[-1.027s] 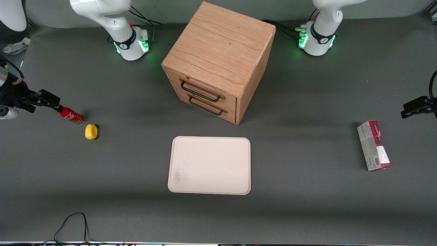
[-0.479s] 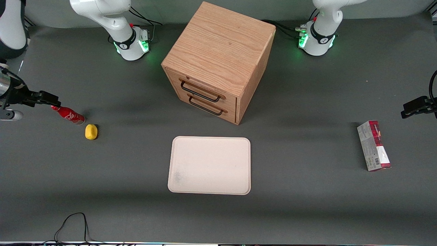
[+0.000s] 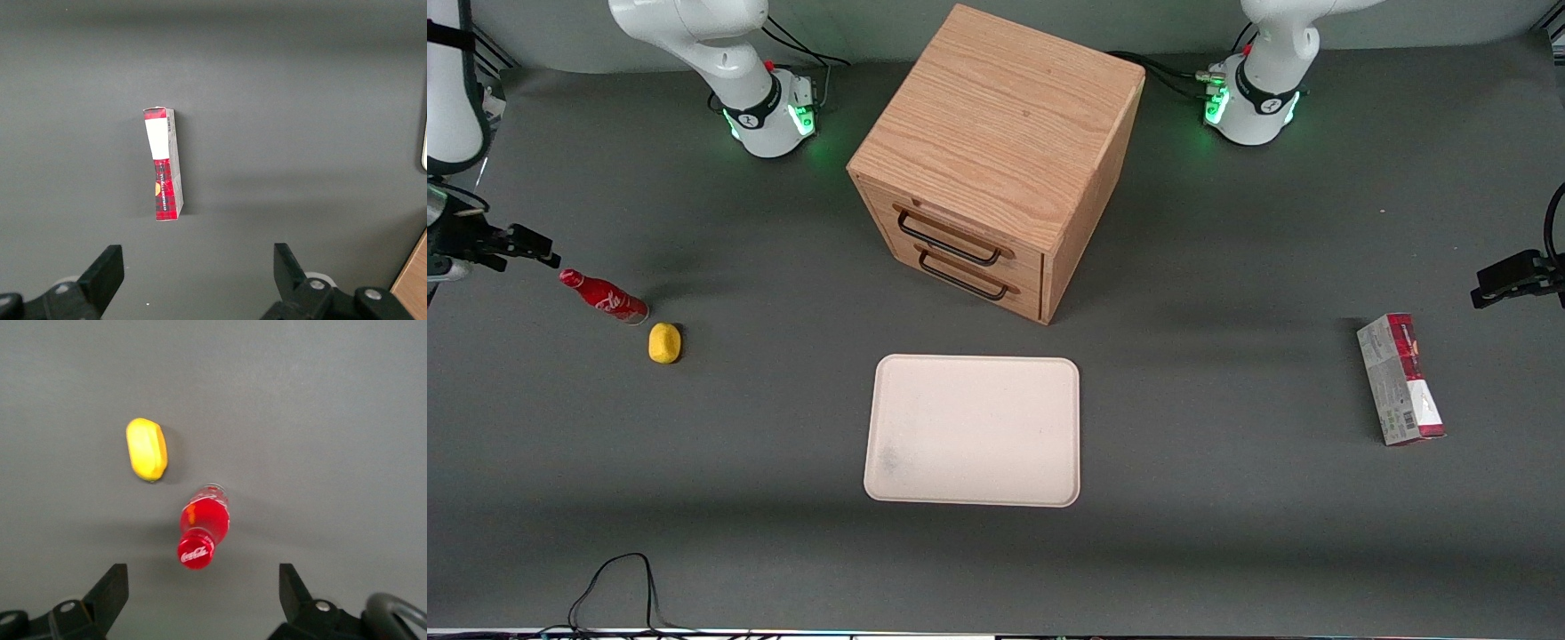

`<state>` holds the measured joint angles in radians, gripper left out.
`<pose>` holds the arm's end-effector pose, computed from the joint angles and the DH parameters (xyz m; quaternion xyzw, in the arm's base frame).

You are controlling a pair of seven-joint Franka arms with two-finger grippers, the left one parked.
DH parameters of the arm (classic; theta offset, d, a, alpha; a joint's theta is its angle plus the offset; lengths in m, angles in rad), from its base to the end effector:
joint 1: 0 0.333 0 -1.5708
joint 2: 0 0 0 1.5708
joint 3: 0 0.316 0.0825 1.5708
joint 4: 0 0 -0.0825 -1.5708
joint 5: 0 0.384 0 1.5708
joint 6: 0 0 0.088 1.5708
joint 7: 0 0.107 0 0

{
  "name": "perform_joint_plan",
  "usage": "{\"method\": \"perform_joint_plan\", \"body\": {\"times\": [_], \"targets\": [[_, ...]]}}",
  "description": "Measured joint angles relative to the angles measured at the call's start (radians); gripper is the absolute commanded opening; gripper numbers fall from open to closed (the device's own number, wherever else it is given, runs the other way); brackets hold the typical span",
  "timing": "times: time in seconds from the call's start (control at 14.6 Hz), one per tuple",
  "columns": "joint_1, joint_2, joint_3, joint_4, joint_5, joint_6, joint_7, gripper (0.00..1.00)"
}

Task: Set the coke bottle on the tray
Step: 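Close the right gripper on the red Coca-Cola bottle's body, then lift the bottle with the right gripper off the table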

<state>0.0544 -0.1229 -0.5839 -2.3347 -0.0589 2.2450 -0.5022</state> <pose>0.4238 -0.2516 0.3791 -0.9999 -0.0061 -0.0114 0.0058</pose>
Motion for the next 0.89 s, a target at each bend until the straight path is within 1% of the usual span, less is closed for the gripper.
{"method": "perform_joint_plan", "body": {"times": [0.21, 0.41, 0.48, 0.55, 0.62, 0.75, 0.82, 0.89], "targets": [[0.002, 0.002, -0.004, -0.107, 0.000, 0.139, -0.002, 1.00], [0.004, 0.014, -0.004, -0.131, 0.000, 0.191, -0.002, 0.99], [0.004, 0.022, -0.004, -0.132, 0.000, 0.204, -0.005, 0.95], [0.004, 0.030, -0.004, -0.133, 0.000, 0.214, -0.012, 0.85], [0.004, 0.039, -0.004, -0.134, 0.006, 0.222, -0.020, 0.66], [0.004, 0.054, -0.005, -0.135, 0.062, 0.228, -0.050, 0.26], [0.004, 0.061, -0.005, -0.135, 0.086, 0.229, -0.063, 0.04], [0.004, 0.065, -0.006, -0.135, 0.099, 0.229, -0.067, 0.00]]}}
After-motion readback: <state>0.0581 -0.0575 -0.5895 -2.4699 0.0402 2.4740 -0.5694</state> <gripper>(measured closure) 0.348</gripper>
